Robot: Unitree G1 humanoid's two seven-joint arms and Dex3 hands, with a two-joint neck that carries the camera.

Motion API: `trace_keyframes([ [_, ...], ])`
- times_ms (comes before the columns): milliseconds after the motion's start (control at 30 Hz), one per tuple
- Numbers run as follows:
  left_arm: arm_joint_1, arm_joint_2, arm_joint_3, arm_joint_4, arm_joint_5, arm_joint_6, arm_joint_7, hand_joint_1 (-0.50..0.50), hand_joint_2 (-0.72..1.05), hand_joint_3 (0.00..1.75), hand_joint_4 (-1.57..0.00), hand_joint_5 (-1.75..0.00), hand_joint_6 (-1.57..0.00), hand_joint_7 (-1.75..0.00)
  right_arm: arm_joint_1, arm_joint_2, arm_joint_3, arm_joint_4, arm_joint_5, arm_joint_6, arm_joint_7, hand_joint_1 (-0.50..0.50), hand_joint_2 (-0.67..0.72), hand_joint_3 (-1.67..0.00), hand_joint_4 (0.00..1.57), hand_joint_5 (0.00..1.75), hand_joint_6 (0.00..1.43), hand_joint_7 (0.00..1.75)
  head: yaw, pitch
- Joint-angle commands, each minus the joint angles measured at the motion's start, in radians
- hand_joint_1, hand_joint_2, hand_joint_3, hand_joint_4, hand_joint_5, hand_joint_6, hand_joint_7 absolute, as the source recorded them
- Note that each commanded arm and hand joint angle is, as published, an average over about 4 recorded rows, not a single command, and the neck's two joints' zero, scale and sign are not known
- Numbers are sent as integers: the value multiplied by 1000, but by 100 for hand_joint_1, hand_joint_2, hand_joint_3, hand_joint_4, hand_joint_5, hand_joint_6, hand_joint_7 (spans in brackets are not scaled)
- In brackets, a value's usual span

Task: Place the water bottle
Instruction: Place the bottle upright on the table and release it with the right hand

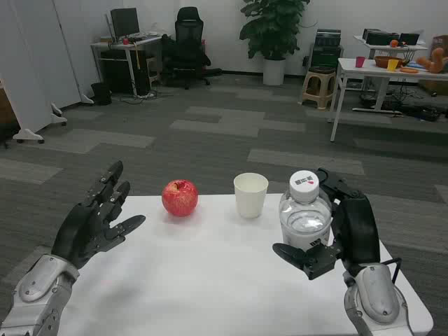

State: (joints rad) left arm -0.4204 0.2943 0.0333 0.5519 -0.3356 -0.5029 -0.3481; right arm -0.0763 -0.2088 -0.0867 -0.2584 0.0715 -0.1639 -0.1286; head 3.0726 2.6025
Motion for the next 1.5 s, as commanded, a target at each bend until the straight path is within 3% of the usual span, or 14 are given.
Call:
trace_keyframes([
  [33,15,8,7,3,-16,-22,3,-50,105,0,0,-10,0,-2,-23,17,8,31,11,-11,-3,38,9,-127,143,165,131,126,-1,-4],
  [367,9,8,5,4,-16,-23,3,-50,105,9,0,-10,0,0,-23,19,8,38,11,-17,-3,38,9,-127,146,165,131,126,-6,6],
  [833,9,5,5,3,-16,-23,3,-50,105,9,0,-10,0,0,-34,25,8,85,5,-46,-5,38,9,-127,146,165,131,129,-16,30],
  [967,9,2,4,6,-15,-23,3,-50,105,9,0,-10,0,0,-50,29,8,140,7,-74,-5,42,9,-127,146,165,131,131,-19,34],
  [1167,9,-1,0,11,-14,-23,3,-50,105,4,0,-10,0,0,-63,39,10,185,8,-96,-5,38,9,-127,146,165,131,133,-25,36],
  [1500,9,-1,-6,11,-14,-24,3,-50,105,9,0,-10,0,-2,-66,42,9,195,10,-113,-5,41,9,-127,146,165,131,133,-30,37],
])
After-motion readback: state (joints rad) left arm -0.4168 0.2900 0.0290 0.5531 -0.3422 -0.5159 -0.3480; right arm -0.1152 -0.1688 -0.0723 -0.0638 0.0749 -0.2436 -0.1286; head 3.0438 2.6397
